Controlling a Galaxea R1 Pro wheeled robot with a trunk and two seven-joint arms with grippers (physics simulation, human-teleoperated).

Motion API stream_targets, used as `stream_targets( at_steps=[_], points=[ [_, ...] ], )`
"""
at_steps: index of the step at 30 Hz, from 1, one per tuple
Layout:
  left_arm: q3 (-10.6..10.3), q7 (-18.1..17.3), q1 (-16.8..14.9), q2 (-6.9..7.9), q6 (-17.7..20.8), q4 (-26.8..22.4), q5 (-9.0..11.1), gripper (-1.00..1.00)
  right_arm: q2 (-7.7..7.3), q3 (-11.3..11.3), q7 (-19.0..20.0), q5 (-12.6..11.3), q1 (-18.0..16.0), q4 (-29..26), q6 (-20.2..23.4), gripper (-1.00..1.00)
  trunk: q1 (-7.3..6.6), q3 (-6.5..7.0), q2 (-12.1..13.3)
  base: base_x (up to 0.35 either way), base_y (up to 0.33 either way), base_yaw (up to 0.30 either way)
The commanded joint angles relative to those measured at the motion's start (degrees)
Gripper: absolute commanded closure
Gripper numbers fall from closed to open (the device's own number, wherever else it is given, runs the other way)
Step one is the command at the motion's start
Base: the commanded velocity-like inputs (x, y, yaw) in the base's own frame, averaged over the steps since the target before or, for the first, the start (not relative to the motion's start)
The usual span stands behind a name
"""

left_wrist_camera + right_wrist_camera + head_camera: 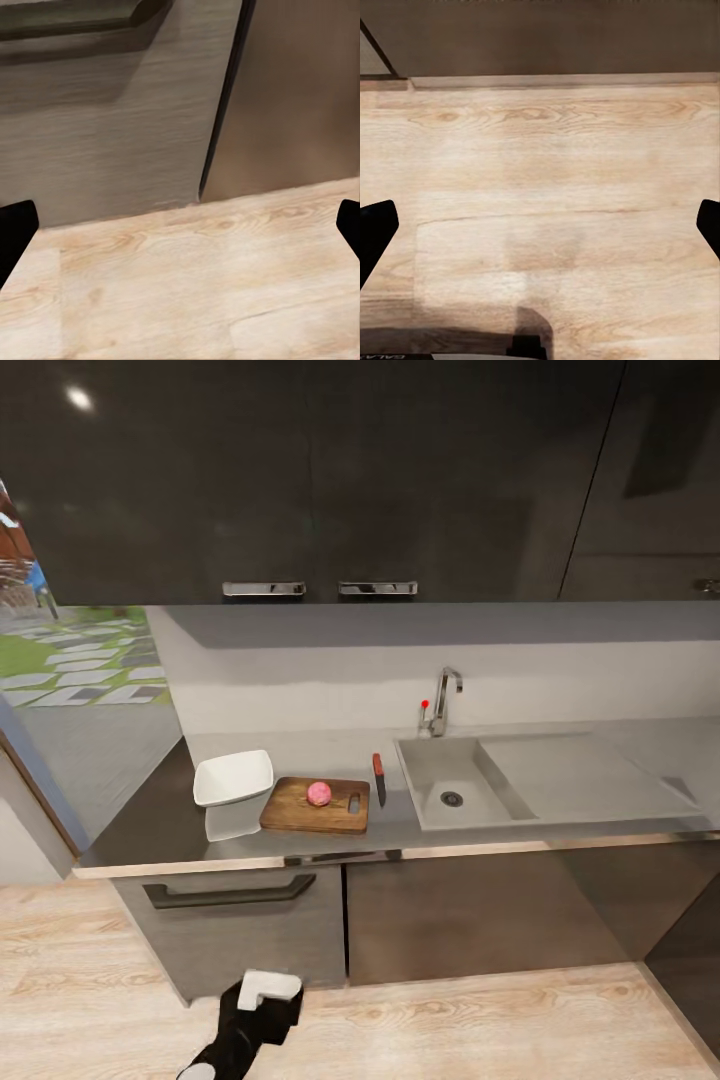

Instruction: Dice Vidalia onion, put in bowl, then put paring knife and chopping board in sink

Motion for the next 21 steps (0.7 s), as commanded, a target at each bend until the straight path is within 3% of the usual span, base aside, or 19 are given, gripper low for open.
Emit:
stream_targets(
  at_steps=[1,3,5,7,12,14,21],
  points=[
    [-0.1,0.5,1.5,0.34,-3.1,0.6,0.5,-1.00,0.02,0.0,-0.2,0.2,0.0,-0.1,-0.2,-1.00,0.03,-0.08,-0.1,0.000,0.000,0.000],
    [-0.1,0.5,4.5,1.03,-11.0,3.3,0.3,-1.00,0.06,0.0,-0.2,0.3,0.0,-0.3,-0.2,-1.00,0.03,-0.08,-0.1,0.000,0.000,0.000],
    [-0.1,0.6,5.6,1.51,-15.0,4.8,0.2,-1.00,0.06,0.0,-0.2,0.3,0.0,-0.4,-0.2,-1.00,0.03,-0.08,-0.1,0.000,0.000,0.000],
    [-0.1,0.6,7.3,2.58,-22.3,8.1,0.1,-1.00,0.08,0.0,-0.2,0.3,0.0,-0.7,-0.6,-1.00,0.03,-0.08,-0.1,0.000,0.000,0.000],
    [-0.1,0.7,9.3,3.52,-34.8,15.7,0.1,-1.00,0.04,0.0,-0.3,0.4,0.0,-4.2,-2.0,-1.00,0.03,-0.08,-0.1,0.000,0.000,0.000],
    [-0.1,0.7,9.6,3.69,-37.4,17.7,0.2,-1.00,0.02,0.0,-0.3,0.4,0.0,-6.3,-2.2,-1.00,0.03,-0.08,-0.1,0.000,0.000,0.000],
    [0.2,0.8,9.9,3.99,-39.9,22.4,0.2,-1.00,0.08,0.1,-0.3,0.3,0.0,-8.3,-2.3,-1.00,0.03,-0.08,-0.1,0.000,0.000,0.000]
  ],
)
